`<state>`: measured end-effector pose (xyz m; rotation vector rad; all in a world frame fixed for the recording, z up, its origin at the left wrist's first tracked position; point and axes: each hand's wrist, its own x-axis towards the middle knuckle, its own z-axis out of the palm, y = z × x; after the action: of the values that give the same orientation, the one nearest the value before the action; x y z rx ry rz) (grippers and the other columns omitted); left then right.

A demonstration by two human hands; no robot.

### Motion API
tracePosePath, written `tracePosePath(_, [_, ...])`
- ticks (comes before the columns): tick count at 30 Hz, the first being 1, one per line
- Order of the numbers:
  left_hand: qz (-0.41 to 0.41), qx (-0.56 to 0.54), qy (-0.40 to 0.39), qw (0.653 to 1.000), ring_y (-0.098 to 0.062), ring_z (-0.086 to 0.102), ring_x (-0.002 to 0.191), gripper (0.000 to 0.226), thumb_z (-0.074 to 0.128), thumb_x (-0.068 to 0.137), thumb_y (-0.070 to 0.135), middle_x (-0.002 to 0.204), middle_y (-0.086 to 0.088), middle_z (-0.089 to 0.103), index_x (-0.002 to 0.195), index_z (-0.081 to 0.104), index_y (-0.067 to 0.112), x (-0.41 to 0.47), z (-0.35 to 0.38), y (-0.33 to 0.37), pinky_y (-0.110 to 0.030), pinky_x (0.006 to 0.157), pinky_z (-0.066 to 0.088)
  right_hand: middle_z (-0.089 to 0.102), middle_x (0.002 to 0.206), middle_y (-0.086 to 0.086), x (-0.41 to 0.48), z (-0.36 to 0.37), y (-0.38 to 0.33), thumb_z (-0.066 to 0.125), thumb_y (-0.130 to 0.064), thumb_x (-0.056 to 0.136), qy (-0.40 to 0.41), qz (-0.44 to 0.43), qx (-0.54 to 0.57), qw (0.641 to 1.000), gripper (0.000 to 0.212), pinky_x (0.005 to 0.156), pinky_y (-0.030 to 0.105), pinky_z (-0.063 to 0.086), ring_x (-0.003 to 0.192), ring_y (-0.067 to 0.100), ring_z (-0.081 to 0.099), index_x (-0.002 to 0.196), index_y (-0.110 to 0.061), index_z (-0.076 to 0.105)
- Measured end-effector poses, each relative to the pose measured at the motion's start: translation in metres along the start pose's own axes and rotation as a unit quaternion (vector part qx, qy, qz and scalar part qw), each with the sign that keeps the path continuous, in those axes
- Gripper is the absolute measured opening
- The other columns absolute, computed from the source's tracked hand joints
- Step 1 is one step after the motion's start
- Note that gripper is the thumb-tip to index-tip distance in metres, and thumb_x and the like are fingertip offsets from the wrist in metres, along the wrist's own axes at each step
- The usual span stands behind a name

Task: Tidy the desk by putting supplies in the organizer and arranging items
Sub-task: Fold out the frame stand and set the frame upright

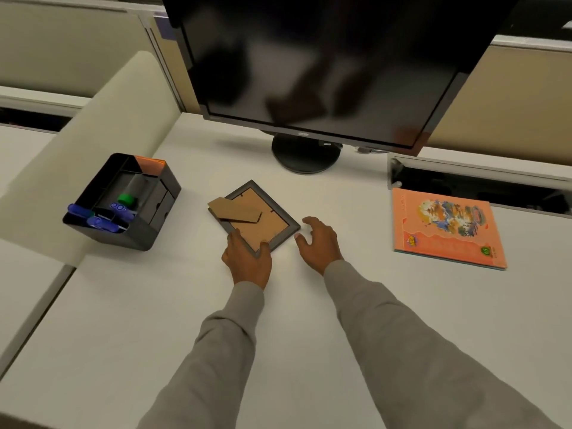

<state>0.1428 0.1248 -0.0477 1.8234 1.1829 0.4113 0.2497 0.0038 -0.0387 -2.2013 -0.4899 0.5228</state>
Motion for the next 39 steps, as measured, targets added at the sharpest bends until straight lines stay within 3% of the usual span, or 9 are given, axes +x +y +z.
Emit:
tracePosePath(2, [-0.028, -0.018, 0.011, 0.999, -0.036, 0.042, 0.131, 0.062, 0.067, 0.088, 0.034, 0.14, -0.008, 0.048, 0.138, 0.039, 0.013, 0.005, 0.002, 0.001, -0.05, 0.105, 0.044, 0.053, 0.137, 0.014, 0.01, 0.002, -0.001, 0.062, -0.025, 0.094, -0.01, 0.02, 0.005, 1.0, 0.049, 0.107, 0.034, 0.039, 0.128, 0.03, 0.049, 0.141, -0.015, 0.049])
tracePosePath(7, [-0.086, -0.03, 0.017, 0.996, -0.036, 0.038, 0.137, 0.075, 0.065, 0.09, 0.035, 0.148, -0.012, 0.044, 0.152, 0.027, 0.012, 0.01, 0.005, 0.005, -0.047, 0.11, 0.04, 0.062, 0.129, 0.012, 0.022, 0.011, -0.003, 0.067, -0.019, 0.089, -0.003, 0.021, 0.016, 1.0, 0.044, 0.106, 0.035, 0.046, 0.122, 0.027, 0.056, 0.132, -0.016, 0.059])
tracePosePath(11, [-0.082, -0.024, 0.03, 0.996, -0.036, 0.043, 0.132, 0.068, 0.065, 0.089, 0.034, 0.14, -0.013, 0.052, 0.146, 0.036, 0.01, 0.009, 0.007, 0.005, -0.045, 0.106, 0.044, 0.071, 0.117, 0.009, 0.019, 0.006, -0.003, 0.067, -0.01, 0.089, 0.032, 0.0, 0.04, 0.999, 0.032, 0.101, 0.034, 0.05, 0.109, 0.023, 0.065, 0.121, -0.01, 0.068])
tracePosePath(16, [-0.066, -0.022, 0.031, 0.997, -0.036, 0.046, 0.127, 0.063, 0.066, 0.088, 0.034, 0.13, -0.013, 0.057, 0.141, 0.044, 0.009, 0.002, 0.011, 0.009, -0.042, 0.101, 0.044, 0.075, 0.106, 0.003, 0.012, -0.003, 0.009, 0.069, -0.007, 0.088, 0.054, 0.029, 0.07, 0.996, 0.026, 0.094, 0.017, 0.05, 0.092, 0.01, 0.066, 0.112, -0.013, 0.075])
tracePosePath(20, [-0.033, -0.016, 0.01, 0.999, -0.037, 0.053, 0.12, 0.057, 0.064, 0.089, 0.033, 0.12, -0.013, 0.063, 0.138, 0.048, 0.01, -0.011, 0.018, 0.012, -0.044, 0.099, 0.049, 0.077, 0.096, 0.003, -0.004, -0.016, 0.027, 0.072, -0.01, 0.087, 0.095, 0.047, 0.09, 0.99, 0.016, 0.077, -0.004, 0.042, 0.085, 0.008, 0.067, 0.101, -0.012, 0.079])
tracePosePath(25, [-0.003, 0.0, -0.025, 1.0, -0.037, 0.056, 0.114, 0.057, 0.062, 0.089, 0.033, 0.115, -0.014, 0.065, 0.139, 0.049, 0.01, -0.031, 0.034, 0.018, -0.045, 0.096, 0.051, 0.078, 0.096, 0.002, -0.031, -0.033, 0.05, 0.074, -0.012, 0.086, 0.141, 0.061, 0.098, 0.983, 0.016, 0.078, -0.004, 0.043, 0.086, 0.008, 0.068, 0.101, -0.012, 0.08])
tracePosePath(30, [0.005, -0.005, -0.065, 0.998, -0.035, 0.054, 0.117, 0.057, 0.063, 0.09, 0.031, 0.119, -0.012, 0.064, 0.141, 0.048, 0.01, -0.056, 0.049, 0.029, -0.038, 0.097, 0.046, 0.078, 0.094, -0.001, -0.059, -0.05, 0.073, 0.075, -0.014, 0.086, 0.183, 0.075, 0.095, 0.976, 0.015, 0.087, 0.007, 0.048, 0.081, 0.002, 0.067, 0.1, -0.015, 0.08])
tracePosePath(34, [0.024, 0.005, -0.103, 0.994, -0.035, 0.049, 0.124, 0.061, 0.063, 0.091, 0.03, 0.127, -0.013, 0.06, 0.145, 0.043, 0.01, -0.075, 0.06, 0.034, -0.039, 0.101, 0.044, 0.077, 0.092, -0.003, -0.079, -0.063, 0.087, 0.075, -0.014, 0.086, 0.218, 0.087, 0.095, 0.968, 0.015, 0.087, 0.008, 0.048, 0.079, -0.001, 0.066, 0.1, -0.016, 0.08])
tracePosePath(39, [0.032, 0.016, -0.138, 0.99, -0.027, 0.035, 0.136, 0.065, 0.063, 0.093, 0.026, 0.139, -0.011, 0.052, 0.15, 0.035, 0.011, -0.098, 0.068, 0.039, -0.027, 0.103, 0.032, 0.076, 0.09, -0.003, -0.106, -0.07, 0.102, 0.074, -0.011, 0.087, 0.242, 0.099, 0.088, 0.961, 0.015, 0.077, -0.005, 0.04, 0.077, -0.012, 0.062, 0.1, -0.013, 0.08])
